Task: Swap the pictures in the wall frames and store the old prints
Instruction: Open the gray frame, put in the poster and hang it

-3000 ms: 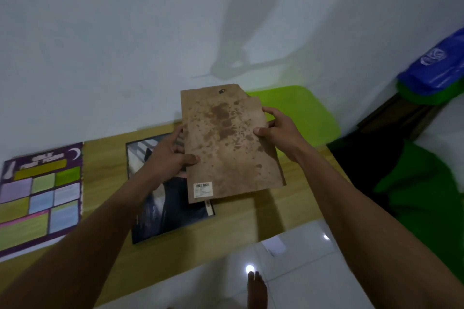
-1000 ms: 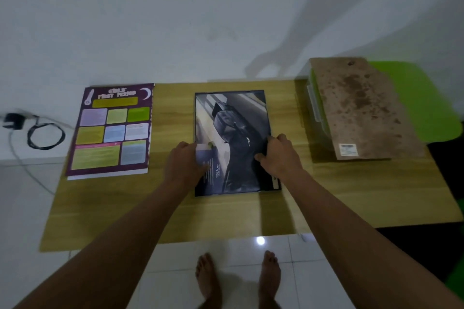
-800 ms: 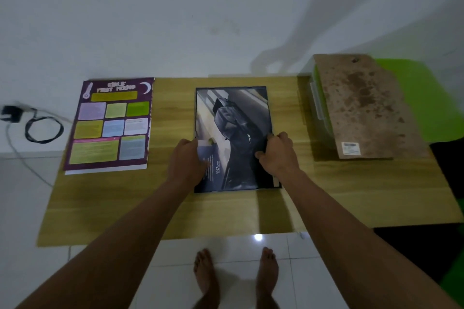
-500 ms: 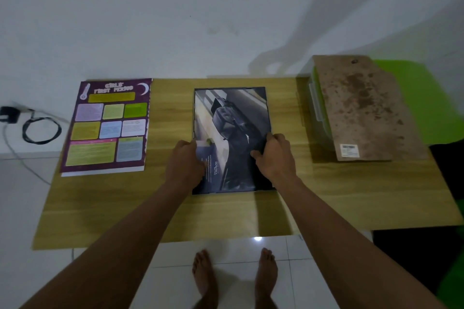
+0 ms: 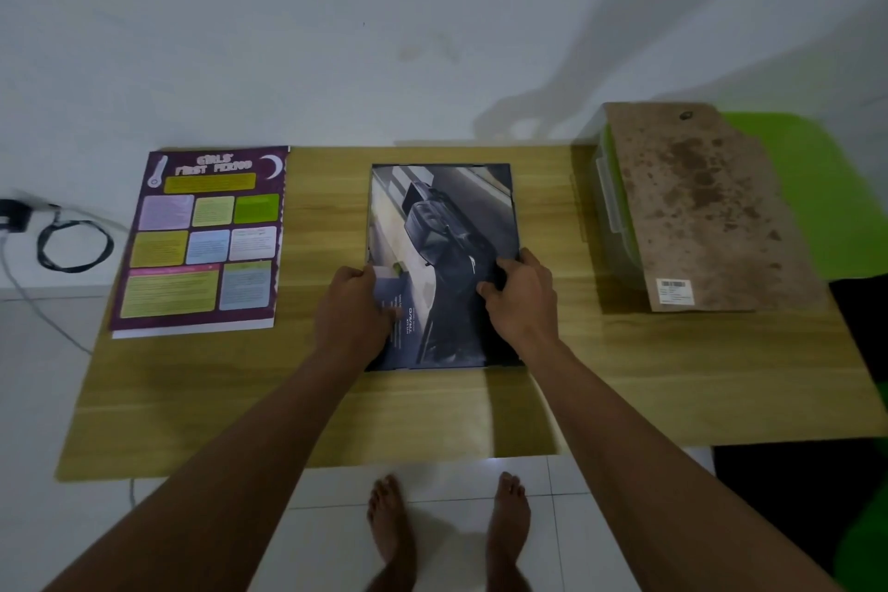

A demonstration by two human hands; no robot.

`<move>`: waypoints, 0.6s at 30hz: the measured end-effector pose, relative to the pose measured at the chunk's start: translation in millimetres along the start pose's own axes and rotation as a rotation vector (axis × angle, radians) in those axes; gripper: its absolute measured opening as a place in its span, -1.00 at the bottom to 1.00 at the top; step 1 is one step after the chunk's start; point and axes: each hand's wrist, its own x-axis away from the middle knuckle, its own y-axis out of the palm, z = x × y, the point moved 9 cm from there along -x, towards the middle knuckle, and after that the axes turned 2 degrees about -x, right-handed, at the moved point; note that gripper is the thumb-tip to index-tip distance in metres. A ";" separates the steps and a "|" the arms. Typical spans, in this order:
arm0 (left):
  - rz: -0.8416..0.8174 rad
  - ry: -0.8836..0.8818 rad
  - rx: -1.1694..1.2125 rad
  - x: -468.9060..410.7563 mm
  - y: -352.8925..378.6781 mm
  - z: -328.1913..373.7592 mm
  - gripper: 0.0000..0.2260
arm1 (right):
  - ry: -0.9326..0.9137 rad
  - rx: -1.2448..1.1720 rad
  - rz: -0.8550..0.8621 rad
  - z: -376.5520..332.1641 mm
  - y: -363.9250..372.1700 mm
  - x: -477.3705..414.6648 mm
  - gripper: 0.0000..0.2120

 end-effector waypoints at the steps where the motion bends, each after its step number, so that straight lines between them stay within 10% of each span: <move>1: 0.006 -0.001 -0.001 0.3 0.7 0.5 -0.62 | 0.006 -0.011 0.009 -0.2 -1.9 -0.5 -0.62; 18: -0.009 0.076 -0.188 8.7 9.2 5.4 -0.39 | -0.017 0.134 -0.012 -1.0 4.5 0.8 -0.53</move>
